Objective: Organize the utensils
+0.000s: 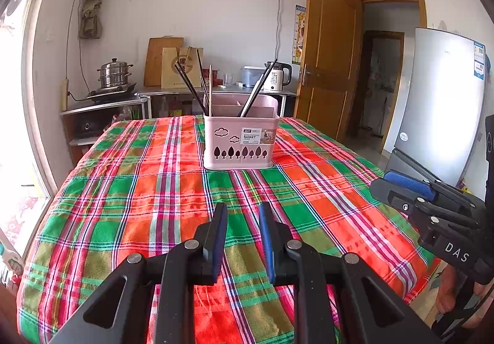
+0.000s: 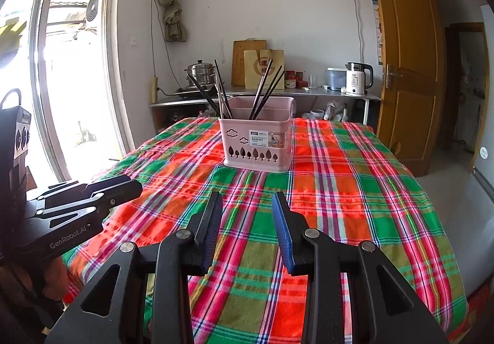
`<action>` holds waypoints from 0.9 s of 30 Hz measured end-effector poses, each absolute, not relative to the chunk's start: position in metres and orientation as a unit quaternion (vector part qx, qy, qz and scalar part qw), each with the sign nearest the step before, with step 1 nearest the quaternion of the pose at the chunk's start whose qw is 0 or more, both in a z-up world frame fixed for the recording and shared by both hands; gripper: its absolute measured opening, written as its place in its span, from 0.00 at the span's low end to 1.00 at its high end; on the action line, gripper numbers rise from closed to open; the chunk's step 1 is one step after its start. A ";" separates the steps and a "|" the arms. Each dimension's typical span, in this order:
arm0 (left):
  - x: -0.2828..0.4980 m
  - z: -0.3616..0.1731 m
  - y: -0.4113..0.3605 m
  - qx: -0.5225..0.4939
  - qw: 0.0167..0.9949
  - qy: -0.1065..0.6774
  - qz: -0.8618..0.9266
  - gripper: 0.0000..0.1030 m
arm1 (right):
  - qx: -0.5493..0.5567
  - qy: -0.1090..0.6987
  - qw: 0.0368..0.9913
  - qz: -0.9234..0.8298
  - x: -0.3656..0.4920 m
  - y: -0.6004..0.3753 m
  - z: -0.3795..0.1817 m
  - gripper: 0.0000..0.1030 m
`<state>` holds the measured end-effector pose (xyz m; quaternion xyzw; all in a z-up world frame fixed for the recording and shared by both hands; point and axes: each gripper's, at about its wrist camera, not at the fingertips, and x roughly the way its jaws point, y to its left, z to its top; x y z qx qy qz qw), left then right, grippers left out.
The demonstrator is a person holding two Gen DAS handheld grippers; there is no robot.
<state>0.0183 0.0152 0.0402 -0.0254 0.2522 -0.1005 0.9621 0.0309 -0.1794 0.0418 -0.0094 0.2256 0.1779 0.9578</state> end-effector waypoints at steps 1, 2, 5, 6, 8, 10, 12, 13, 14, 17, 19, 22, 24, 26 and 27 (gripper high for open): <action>0.018 0.040 0.015 -0.026 0.962 0.252 -0.100 0.20 | -0.009 0.226 0.958 0.178 0.031 -0.180 0.042 0.33; 0.018 0.040 0.016 -0.026 0.962 0.252 -0.098 0.20 | -0.009 0.226 0.958 0.178 0.031 -0.179 0.042 0.33; 0.019 0.040 0.017 -0.028 0.962 0.252 -0.097 0.20 | -0.010 0.226 0.958 0.177 0.030 -0.179 0.041 0.33; 0.019 0.040 0.017 -0.029 0.962 0.253 -0.097 0.20 | -0.009 0.226 0.958 0.178 0.031 -0.178 0.041 0.33; 0.019 0.040 0.018 -0.029 0.962 0.252 -0.097 0.20 | -0.009 0.227 0.958 0.178 0.031 -0.178 0.041 0.33; 0.019 0.040 0.018 -0.029 0.962 0.252 -0.097 0.20 | -0.009 0.227 0.958 0.178 0.031 -0.178 0.042 0.33; 0.019 0.040 0.018 -0.029 0.962 0.252 -0.097 0.20 | -0.009 0.226 0.958 0.178 0.031 -0.178 0.041 0.33; 0.019 0.039 0.018 -0.028 0.962 0.252 -0.096 0.20 | -0.009 0.226 0.958 0.178 0.031 -0.178 0.042 0.33; 0.019 0.040 0.018 -0.027 0.963 0.252 -0.096 0.20 | -0.009 0.226 0.957 0.178 0.031 -0.178 0.041 0.33; 0.018 0.040 0.018 -0.028 0.962 0.252 -0.098 0.20 | -0.008 0.227 0.957 0.179 0.031 -0.179 0.041 0.33; 0.018 0.040 0.018 -0.028 0.962 0.252 -0.098 0.20 | -0.009 0.227 0.957 0.179 0.032 -0.179 0.042 0.33; 0.017 0.040 0.017 -0.023 0.963 0.251 -0.094 0.20 | -0.009 0.227 0.957 0.179 0.032 -0.179 0.042 0.33; 0.017 0.039 0.016 -0.023 0.963 0.250 -0.094 0.20 | -0.009 0.228 0.957 0.179 0.032 -0.179 0.042 0.33; 0.017 0.039 0.016 -0.024 0.963 0.250 -0.096 0.20 | -0.009 0.228 0.957 0.180 0.032 -0.179 0.041 0.33; 0.017 0.039 0.015 -0.024 0.963 0.249 -0.097 0.20 | -0.009 0.228 0.957 0.179 0.032 -0.179 0.041 0.33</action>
